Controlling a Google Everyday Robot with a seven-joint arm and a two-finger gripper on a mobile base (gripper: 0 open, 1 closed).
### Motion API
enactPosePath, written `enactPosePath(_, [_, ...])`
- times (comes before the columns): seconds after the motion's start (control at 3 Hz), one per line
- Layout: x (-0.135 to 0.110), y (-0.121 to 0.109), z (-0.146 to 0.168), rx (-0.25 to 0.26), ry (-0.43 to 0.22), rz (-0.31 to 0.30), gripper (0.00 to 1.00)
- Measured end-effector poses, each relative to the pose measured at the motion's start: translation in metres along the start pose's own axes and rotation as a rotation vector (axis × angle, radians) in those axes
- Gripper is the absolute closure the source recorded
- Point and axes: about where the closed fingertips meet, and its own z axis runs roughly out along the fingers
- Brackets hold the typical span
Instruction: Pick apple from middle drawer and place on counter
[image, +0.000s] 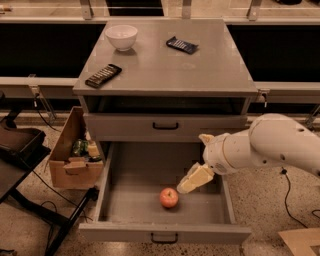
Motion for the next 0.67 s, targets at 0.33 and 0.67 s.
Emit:
enactPosePath(0.33, [0.009,-0.003,0.018,-0.016,-0.022,0.006,0.0])
enactPosePath(0.67, [0.036,-0.032,0.062,0.01,-0.109,-0.042,0.0])
